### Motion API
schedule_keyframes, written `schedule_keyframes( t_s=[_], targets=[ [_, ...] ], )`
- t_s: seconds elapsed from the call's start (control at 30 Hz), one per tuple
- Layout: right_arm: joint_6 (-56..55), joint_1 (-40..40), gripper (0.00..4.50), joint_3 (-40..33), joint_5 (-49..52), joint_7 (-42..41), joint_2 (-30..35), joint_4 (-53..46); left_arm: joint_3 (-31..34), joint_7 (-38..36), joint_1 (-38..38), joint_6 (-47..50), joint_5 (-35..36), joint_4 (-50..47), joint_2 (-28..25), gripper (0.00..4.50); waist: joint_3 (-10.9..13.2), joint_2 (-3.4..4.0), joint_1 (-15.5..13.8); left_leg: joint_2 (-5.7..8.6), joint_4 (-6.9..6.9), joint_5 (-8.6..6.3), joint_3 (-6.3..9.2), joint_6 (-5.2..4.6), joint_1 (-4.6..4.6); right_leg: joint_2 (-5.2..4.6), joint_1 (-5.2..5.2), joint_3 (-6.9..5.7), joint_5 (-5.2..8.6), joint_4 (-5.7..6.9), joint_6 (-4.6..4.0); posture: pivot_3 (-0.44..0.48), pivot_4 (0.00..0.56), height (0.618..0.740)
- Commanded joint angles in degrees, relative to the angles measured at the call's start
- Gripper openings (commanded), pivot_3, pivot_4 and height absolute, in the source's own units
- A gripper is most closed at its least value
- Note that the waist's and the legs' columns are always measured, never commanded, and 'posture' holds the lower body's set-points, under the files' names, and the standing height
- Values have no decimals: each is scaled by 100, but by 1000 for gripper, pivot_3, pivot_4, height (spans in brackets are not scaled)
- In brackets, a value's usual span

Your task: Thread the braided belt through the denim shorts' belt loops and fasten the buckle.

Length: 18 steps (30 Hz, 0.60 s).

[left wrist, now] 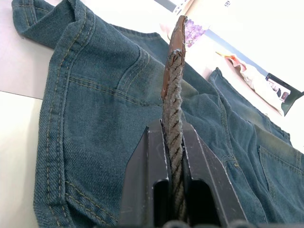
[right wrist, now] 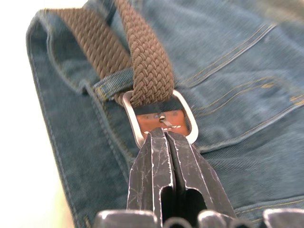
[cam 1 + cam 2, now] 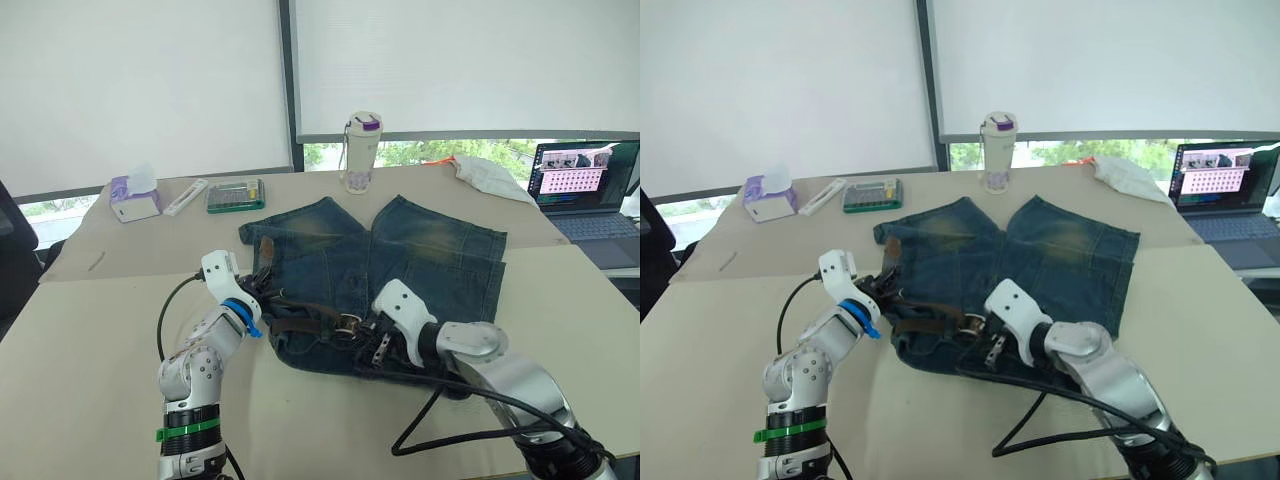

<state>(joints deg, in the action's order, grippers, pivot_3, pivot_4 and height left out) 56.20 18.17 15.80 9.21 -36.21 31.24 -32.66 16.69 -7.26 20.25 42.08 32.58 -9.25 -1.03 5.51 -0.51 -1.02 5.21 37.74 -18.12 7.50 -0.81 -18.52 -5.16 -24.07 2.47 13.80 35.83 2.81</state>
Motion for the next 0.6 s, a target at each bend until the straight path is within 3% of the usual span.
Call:
schedule_keyframes(
  t_s=[0.03, 0.6],
  targets=[
    [-250, 143, 93, 121, -39, 41, 12, 39, -5, -13, 110, -172, 94, -124, -49, 0, 0, 0, 10, 0, 0, 0, 0, 0, 0, 0, 0, 0, 0, 0, 0, 0, 150, 740],
    [-874, 402, 93, 581, -203, 11, -111, 789, 15, 72, 6, -265, 125, -29, -4, 0, 0, 0, 18, -1, -1, 0, 1, 0, 0, 1, -1, 0, 0, -1, 0, 0, 150, 740]
  ],
)
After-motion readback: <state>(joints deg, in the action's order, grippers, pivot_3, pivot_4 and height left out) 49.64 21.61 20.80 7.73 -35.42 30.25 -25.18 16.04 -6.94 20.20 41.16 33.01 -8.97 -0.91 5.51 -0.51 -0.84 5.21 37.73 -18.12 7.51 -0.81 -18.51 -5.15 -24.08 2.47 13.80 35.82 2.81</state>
